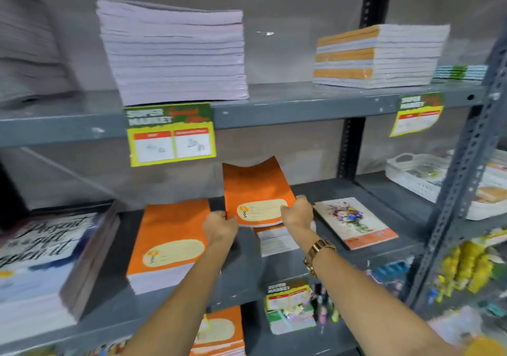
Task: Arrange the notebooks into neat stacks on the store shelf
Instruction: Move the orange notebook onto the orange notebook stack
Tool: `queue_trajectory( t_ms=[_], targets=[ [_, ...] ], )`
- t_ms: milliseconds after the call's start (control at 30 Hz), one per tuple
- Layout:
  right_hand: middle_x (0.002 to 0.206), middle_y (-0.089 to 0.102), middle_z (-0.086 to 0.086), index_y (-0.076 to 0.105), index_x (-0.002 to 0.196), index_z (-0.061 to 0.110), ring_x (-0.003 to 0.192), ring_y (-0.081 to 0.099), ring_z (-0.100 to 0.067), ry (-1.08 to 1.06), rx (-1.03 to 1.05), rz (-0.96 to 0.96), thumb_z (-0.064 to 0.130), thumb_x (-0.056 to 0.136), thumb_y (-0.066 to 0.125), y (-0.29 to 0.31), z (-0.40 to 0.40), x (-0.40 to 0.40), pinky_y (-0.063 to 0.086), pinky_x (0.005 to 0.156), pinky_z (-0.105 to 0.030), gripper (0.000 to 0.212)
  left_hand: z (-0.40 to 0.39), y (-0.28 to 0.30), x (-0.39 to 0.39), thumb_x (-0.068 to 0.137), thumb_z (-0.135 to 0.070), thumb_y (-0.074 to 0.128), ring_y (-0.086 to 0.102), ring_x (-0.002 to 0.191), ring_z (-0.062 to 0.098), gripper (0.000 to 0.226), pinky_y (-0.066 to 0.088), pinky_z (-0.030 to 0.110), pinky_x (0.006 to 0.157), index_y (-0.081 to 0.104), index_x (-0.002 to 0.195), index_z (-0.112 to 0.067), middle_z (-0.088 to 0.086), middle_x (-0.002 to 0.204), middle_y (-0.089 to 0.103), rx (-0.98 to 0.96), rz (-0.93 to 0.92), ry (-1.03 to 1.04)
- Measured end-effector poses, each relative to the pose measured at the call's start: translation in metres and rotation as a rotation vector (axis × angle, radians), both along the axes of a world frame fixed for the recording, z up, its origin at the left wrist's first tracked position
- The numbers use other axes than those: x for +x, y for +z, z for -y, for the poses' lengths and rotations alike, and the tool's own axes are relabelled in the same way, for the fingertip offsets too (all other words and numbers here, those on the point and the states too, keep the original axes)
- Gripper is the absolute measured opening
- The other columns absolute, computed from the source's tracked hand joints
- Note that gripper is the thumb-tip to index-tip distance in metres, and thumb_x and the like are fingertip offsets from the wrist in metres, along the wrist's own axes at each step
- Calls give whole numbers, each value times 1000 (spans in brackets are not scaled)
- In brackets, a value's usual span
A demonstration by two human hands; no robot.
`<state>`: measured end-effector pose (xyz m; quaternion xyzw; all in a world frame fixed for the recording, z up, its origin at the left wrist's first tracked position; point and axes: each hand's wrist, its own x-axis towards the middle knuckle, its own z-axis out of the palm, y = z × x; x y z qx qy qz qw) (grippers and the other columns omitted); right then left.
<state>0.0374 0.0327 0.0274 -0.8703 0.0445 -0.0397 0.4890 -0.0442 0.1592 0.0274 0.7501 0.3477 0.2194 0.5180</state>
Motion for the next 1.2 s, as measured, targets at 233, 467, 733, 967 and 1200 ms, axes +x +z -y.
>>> queue_trajectory(
  t_ms=[233, 467, 733, 967, 1200],
  targets=[
    [114, 67, -20, 59, 110, -5, 105, 63, -35, 148, 49, -38, 8, 86, 62, -12, -83, -37, 50, 85, -35, 27, -76, -3, -55, 80, 1, 62, 64, 78, 30, 40, 53, 36, 79, 48, 46, -16, 16, 74, 66, 3, -23, 122],
    [125, 61, -22, 53, 119, -5, 116, 59, -34, 193, 23, -81, 9, 87, 62, -21, -136, -64, 48, 91, -35, 36, -123, -12, -92, 79, 0, 60, 63, 73, 31, 40, 54, 35, 75, 48, 47, -20, 12, 66, 61, 5, -66, 187],
    [122, 59, -24, 51, 115, -7, 111, 59, -38, 196, -35, -133, 2, 86, 55, -31, -155, -88, 50, 82, -36, 31, -142, -19, -113, 77, 0, 54, 61, 66, 30, 26, 50, 30, 64, 56, 52, -6, 17, 65, 64, -1, -129, 170],
    [111, 65, -19, 61, 102, -3, 99, 63, -34, 207, -136, -108, 8, 83, 60, -36, -151, -96, 42, 64, -29, 22, -144, -16, -114, 82, -9, 58, 55, 56, 24, 35, 46, 27, 57, 47, 49, -10, 10, 61, 58, 20, -180, 191],
    [116, 62, -14, 64, 102, 6, 100, 66, -29, 261, -297, -52, 24, 81, 71, -34, -136, -94, 52, 69, -30, 29, -127, -13, -114, 80, -19, 68, 64, 89, 37, 29, 54, 42, 77, 63, 91, 7, 24, 111, 60, 143, -238, 230]
  ],
)
